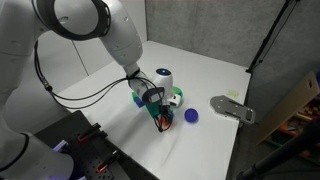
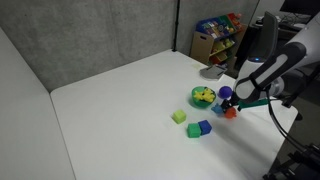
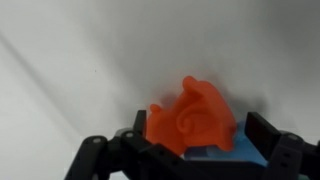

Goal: Put the orange toy in the bowl

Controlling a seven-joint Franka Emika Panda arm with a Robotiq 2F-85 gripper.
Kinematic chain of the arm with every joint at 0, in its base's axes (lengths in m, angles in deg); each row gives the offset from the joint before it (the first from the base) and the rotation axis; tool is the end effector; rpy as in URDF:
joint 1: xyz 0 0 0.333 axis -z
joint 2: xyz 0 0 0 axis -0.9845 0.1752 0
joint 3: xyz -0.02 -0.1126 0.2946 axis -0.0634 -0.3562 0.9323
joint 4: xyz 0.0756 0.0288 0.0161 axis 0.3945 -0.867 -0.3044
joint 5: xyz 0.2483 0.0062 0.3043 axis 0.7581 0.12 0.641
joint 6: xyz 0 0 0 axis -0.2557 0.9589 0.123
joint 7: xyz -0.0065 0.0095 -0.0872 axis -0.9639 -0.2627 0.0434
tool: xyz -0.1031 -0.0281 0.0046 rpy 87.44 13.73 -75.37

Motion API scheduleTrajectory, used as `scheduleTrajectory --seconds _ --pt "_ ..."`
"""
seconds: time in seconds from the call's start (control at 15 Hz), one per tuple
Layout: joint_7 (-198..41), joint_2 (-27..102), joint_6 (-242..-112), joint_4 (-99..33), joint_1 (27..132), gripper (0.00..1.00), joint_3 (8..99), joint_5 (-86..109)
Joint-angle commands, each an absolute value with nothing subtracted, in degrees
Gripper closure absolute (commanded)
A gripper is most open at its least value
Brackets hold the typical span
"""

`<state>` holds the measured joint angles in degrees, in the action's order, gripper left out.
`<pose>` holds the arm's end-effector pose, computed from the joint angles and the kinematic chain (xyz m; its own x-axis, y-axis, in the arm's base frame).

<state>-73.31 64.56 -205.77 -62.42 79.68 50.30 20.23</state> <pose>0.5340 -0.0750 0.0486 0.9343 -0.3560 -0.0190 -0.3543 -0.9332 0.0602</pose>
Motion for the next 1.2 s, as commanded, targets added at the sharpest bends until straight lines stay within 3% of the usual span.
scheduleTrajectory --seconds 0.0,0.13,0.2,0.27,0.4,0.47,0.73,1.13 --pt "-73.22 67.97 -203.6 -58.1 79.4 0.0 49.72 19.02" --pt "-73.12 69.45 -202.78 -56.44 79.09 0.0 49.49 18.8" --pt "-73.0 70.0 -202.31 -55.73 78.87 0.25 49.35 18.66" --pt "-72.86 70.34 -201.92 -55.23 78.67 0.25 49.22 18.51" --pt "-72.54 69.83 -200.68 -54.82 78.26 0.39 48.96 18.25" --pt "-72.38 69.33 -199.84 -54.84 78.12 0.4 48.87 18.18" --pt "-71.68 66.57 -195.13 -54.73 77.27 0.62 48.19 17.97" --pt "-69.84 62.27 -186.34 -52.05 76.44 0.79 46.86 17.0"
